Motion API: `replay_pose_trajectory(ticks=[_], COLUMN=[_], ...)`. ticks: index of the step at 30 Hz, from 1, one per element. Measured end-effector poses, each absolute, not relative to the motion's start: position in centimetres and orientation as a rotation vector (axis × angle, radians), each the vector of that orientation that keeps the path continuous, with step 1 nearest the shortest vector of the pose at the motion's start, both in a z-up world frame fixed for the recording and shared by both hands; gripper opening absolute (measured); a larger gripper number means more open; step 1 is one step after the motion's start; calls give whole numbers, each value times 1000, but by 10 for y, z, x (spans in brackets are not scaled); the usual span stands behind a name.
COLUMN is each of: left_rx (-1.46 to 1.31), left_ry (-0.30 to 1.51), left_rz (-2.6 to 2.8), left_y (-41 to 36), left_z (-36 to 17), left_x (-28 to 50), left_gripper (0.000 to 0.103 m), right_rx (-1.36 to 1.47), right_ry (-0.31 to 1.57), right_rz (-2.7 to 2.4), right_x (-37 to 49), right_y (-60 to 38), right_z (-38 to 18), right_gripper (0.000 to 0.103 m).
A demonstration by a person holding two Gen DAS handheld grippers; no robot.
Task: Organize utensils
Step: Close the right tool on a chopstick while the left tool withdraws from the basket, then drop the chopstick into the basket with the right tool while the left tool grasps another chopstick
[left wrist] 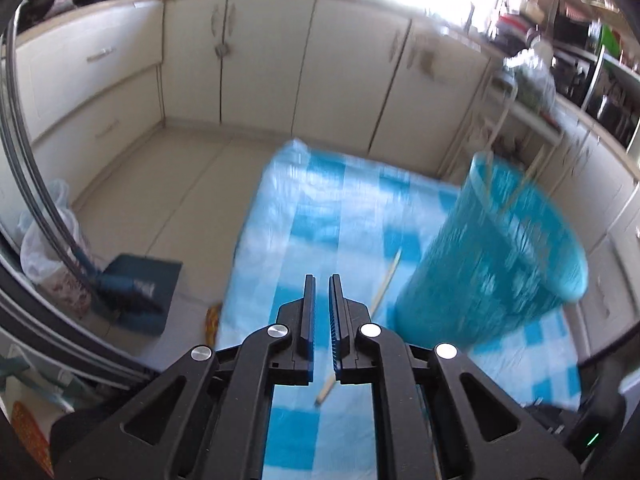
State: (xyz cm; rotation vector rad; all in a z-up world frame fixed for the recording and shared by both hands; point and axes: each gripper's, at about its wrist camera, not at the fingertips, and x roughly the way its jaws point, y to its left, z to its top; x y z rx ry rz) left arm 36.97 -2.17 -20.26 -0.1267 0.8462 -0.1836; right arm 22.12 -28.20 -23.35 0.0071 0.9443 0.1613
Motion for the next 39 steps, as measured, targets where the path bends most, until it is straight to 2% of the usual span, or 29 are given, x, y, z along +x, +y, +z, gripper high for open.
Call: replay_pose_trajectory(ticks=[3, 7, 12, 16, 20, 25, 29, 33, 37, 39], left_rx=[-49, 38, 101, 129, 147, 145, 145, 159, 183, 186], left_ry=[914, 941, 940, 957, 968, 990, 997, 1009, 1008, 1006], left_rz=[-212, -242, -259, -261, -262, -257, -265, -281, -282, -288], left_y=[-29, -41, -50, -57, -62, -60, -61, -64, -67, -69], left_z=[-234, -247, -250, -254, -257, -264, -266, -270, -275, -275], left_x=[359, 352, 351, 349, 351, 357, 360, 362, 363, 363], left_gripper=[10, 14, 27, 29, 31, 31, 31, 30, 26, 21], right_rx=[108, 188, 274, 336, 346, 328, 285, 240, 224, 211], right_ry=[942, 885, 784, 658, 454, 225, 154, 171, 240, 265], right_rz=[187, 217, 242, 258, 269, 254, 176, 113, 110, 114], right_x=[215, 203, 189, 189, 205, 241, 284, 314, 322, 312], right_y=[-294, -302, -316, -323, -323, -310, -295, -288, -289, -290], right_z=[-227, -206, -166, -122, -62, -13, -14, -40, -65, -75], right_gripper=[6, 6, 6, 6, 6, 6, 6, 6, 7, 12])
